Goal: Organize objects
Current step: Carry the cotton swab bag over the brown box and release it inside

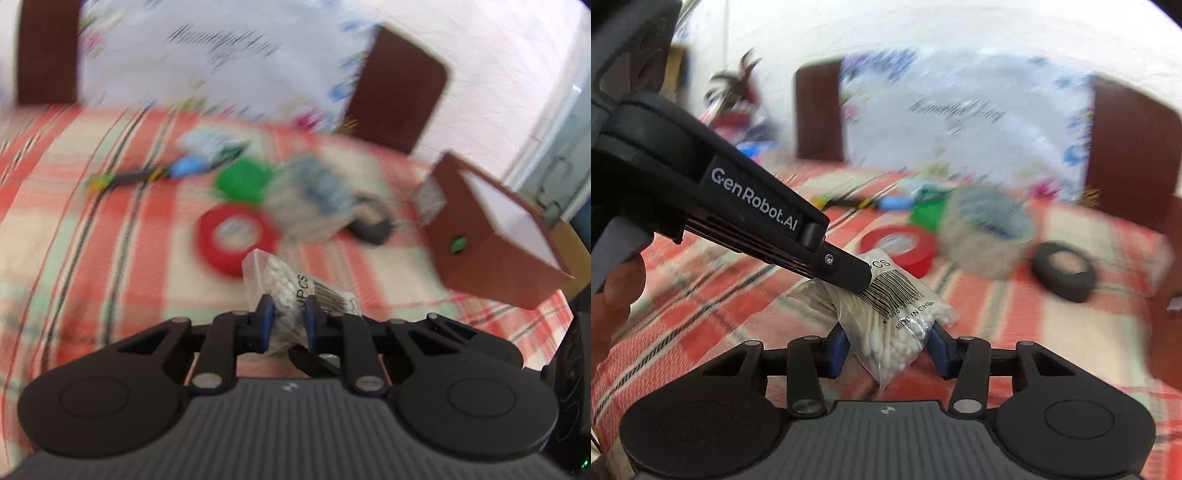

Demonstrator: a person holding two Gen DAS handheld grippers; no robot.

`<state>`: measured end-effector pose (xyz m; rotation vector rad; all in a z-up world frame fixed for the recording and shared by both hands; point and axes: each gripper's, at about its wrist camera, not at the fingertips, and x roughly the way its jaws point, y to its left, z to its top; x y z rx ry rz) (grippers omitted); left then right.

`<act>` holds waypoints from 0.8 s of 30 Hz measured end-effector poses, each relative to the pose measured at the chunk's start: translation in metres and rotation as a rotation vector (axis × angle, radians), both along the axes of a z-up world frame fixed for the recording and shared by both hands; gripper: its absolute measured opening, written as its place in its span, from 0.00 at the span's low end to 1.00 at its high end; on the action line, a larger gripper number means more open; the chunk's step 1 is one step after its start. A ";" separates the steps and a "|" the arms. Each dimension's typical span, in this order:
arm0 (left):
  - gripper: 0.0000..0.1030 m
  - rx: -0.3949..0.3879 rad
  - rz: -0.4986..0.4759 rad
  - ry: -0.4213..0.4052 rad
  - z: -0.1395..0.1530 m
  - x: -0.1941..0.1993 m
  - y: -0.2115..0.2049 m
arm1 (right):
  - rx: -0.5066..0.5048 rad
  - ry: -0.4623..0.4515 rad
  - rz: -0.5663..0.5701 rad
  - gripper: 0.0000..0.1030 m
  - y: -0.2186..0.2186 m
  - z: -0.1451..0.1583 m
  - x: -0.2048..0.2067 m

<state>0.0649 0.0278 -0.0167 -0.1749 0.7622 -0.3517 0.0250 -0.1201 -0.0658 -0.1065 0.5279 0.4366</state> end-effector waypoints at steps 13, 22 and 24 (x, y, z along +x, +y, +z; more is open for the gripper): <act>0.19 -0.006 -0.389 -0.248 0.071 0.044 -0.226 | 0.004 -0.240 -0.415 0.44 -0.208 0.073 0.005; 0.23 0.108 -0.397 -0.166 0.026 0.080 -0.306 | -0.028 -0.146 -0.539 0.67 -0.278 0.039 0.043; 0.23 0.142 -0.385 -0.168 0.021 0.080 -0.307 | 0.009 -0.147 -0.550 0.65 -0.285 0.037 0.041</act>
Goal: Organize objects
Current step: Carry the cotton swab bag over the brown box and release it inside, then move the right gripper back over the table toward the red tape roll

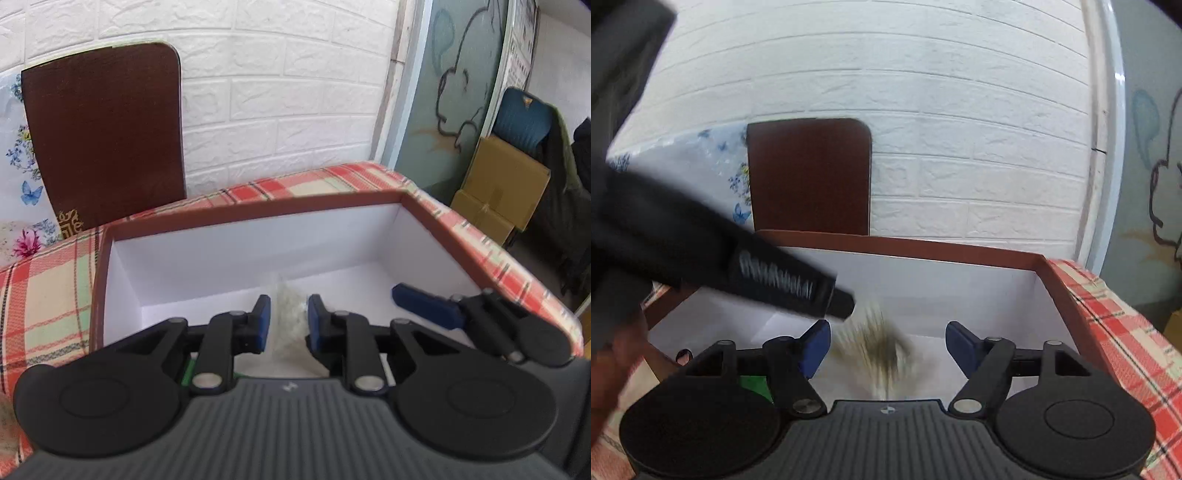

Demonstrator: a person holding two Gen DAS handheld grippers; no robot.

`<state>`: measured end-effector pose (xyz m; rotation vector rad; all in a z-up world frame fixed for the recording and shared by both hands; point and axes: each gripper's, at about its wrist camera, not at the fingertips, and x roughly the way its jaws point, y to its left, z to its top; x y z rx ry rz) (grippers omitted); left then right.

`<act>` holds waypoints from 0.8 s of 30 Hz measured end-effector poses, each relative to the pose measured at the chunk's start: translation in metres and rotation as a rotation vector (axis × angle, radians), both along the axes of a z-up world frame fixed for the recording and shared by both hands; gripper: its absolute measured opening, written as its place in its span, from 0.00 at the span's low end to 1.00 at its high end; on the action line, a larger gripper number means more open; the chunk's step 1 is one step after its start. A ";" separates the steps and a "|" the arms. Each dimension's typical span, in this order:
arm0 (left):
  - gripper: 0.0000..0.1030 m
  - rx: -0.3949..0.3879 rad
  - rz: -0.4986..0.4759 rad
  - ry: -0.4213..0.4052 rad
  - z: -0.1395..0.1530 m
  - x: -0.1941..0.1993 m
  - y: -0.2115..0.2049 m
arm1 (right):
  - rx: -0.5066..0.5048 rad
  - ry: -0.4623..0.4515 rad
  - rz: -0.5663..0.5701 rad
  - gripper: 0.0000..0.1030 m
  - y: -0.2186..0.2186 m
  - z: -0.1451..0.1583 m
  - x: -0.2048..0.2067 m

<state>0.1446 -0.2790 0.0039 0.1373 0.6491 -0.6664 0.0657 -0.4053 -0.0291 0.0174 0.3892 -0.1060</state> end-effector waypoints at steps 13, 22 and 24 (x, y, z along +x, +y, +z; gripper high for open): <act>0.31 -0.043 0.030 -0.087 0.036 -0.063 0.080 | 0.085 -0.220 -0.018 0.68 0.058 0.008 -0.077; 0.31 0.019 0.173 -0.008 0.010 -0.073 0.153 | 0.192 -0.040 0.097 0.68 0.117 -0.022 -0.076; 0.32 0.021 0.206 0.010 0.005 -0.074 0.170 | 0.182 -0.019 0.129 0.68 0.133 -0.024 -0.075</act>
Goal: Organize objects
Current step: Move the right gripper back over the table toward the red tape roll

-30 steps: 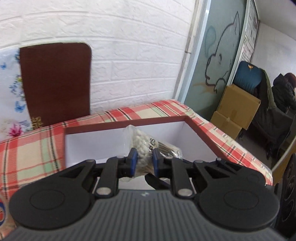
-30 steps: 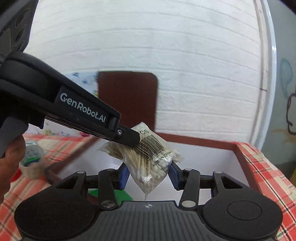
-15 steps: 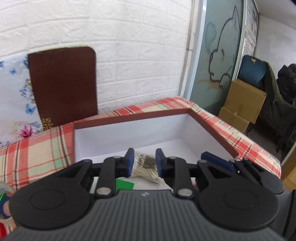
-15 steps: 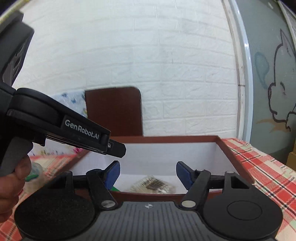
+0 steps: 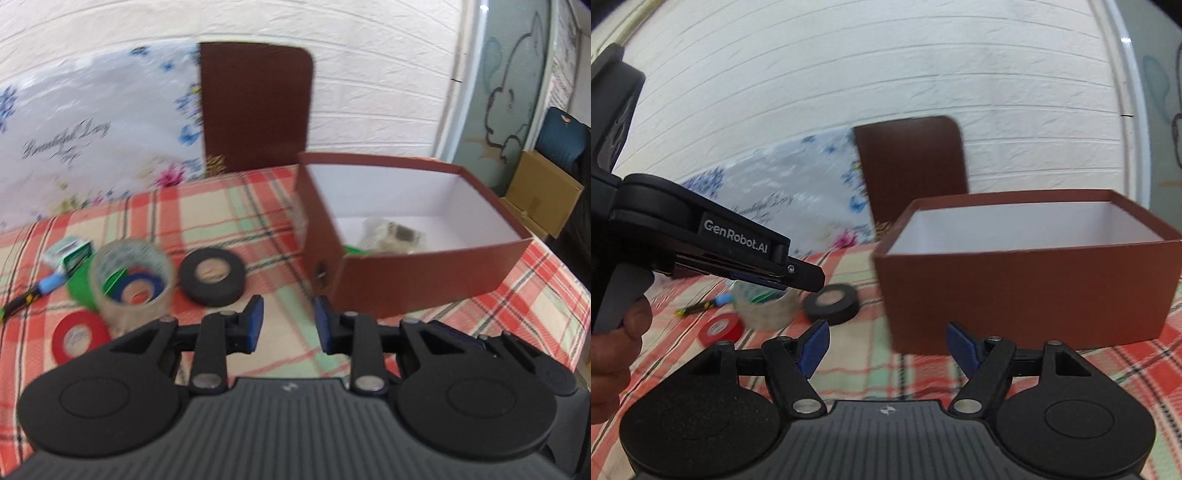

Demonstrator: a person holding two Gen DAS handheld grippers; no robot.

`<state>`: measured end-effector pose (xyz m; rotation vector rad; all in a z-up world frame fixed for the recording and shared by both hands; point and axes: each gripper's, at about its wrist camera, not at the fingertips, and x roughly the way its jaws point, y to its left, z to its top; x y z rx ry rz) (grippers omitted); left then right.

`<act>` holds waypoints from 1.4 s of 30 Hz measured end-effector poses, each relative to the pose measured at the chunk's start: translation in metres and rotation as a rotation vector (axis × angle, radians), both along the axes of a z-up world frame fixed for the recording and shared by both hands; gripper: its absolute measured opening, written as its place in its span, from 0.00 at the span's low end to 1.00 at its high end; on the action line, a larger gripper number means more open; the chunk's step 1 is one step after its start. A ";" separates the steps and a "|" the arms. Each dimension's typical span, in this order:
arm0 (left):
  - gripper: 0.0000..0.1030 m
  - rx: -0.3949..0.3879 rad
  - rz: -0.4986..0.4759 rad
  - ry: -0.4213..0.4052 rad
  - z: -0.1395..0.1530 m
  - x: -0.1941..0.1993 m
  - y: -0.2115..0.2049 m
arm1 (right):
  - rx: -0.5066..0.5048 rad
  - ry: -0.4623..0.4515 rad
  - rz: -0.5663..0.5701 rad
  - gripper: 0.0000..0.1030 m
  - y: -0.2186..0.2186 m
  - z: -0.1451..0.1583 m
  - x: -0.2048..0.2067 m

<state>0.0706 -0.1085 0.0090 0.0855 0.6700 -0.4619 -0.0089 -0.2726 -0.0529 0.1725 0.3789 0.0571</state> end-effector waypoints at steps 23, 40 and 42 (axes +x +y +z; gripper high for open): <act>0.35 0.050 0.238 0.000 -0.032 0.008 0.127 | -0.067 0.077 0.143 0.68 0.091 0.006 0.014; 0.45 -0.076 0.463 -0.092 -0.095 0.025 0.226 | -0.164 0.202 0.371 0.68 0.160 -0.029 0.098; 0.44 -0.128 0.482 -0.084 -0.097 0.027 0.234 | -0.206 0.199 0.406 0.68 0.174 -0.035 0.115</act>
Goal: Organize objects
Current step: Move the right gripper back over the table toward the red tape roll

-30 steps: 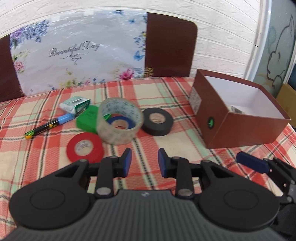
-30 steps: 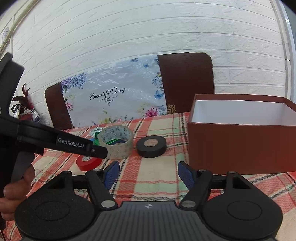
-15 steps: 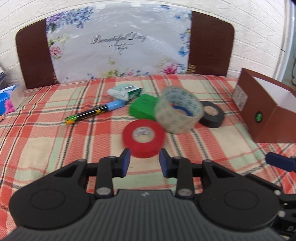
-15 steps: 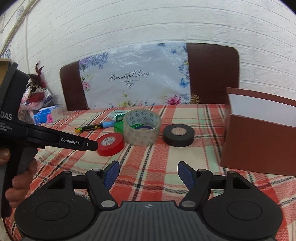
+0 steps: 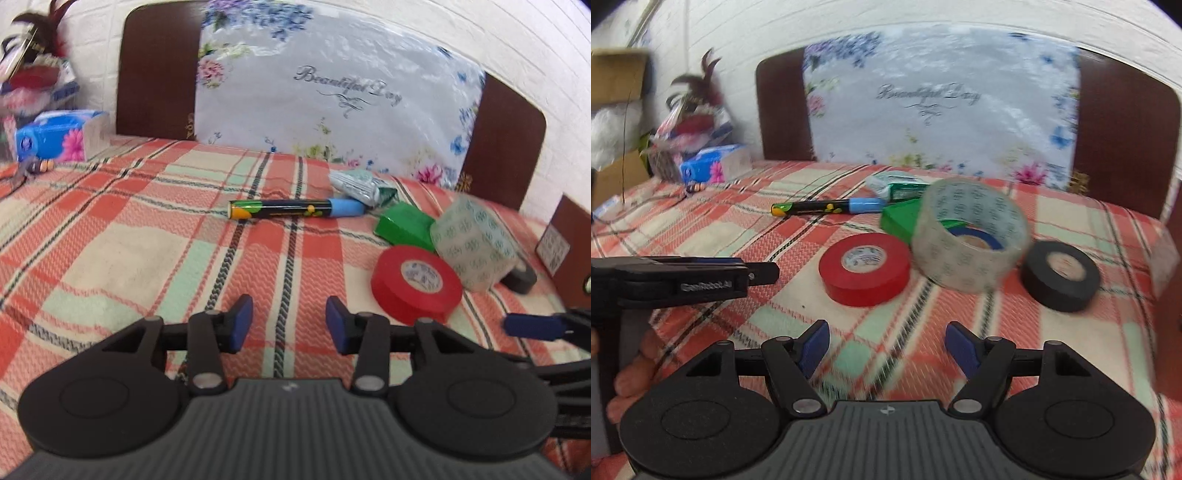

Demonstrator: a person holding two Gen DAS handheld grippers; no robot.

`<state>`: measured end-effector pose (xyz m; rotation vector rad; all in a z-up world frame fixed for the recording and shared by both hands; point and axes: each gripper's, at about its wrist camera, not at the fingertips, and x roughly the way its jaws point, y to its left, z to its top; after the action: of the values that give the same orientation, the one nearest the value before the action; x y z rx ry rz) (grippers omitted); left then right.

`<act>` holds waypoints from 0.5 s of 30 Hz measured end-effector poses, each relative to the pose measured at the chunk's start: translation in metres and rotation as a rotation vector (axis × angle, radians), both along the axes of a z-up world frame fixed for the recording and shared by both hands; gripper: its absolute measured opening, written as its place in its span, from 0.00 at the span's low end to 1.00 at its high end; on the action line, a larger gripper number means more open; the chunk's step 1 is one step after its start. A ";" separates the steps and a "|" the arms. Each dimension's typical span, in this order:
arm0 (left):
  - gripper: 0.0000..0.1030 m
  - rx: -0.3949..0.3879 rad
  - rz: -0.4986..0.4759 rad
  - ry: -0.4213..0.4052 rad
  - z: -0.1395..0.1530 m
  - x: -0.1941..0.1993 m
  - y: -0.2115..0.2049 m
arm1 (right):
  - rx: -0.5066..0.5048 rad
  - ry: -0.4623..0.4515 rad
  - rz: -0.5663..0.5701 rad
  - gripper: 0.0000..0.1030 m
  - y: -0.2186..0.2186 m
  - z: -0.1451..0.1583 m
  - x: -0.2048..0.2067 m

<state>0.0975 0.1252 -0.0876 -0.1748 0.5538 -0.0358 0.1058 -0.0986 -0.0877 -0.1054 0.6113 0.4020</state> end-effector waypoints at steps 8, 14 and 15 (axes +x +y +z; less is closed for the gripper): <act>0.40 -0.003 0.025 -0.001 -0.003 0.002 0.000 | -0.049 -0.001 0.058 0.70 0.030 -0.002 0.051; 0.46 0.023 0.004 0.000 -0.002 0.002 -0.005 | -0.075 -0.020 0.074 0.70 0.002 -0.002 -0.001; 0.47 0.031 0.001 0.001 -0.002 0.002 -0.006 | -0.072 -0.022 0.058 0.70 -0.009 -0.002 -0.016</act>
<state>0.0996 0.1191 -0.0896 -0.1453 0.5549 -0.0262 0.0897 -0.1077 -0.0898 -0.1964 0.6024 0.4340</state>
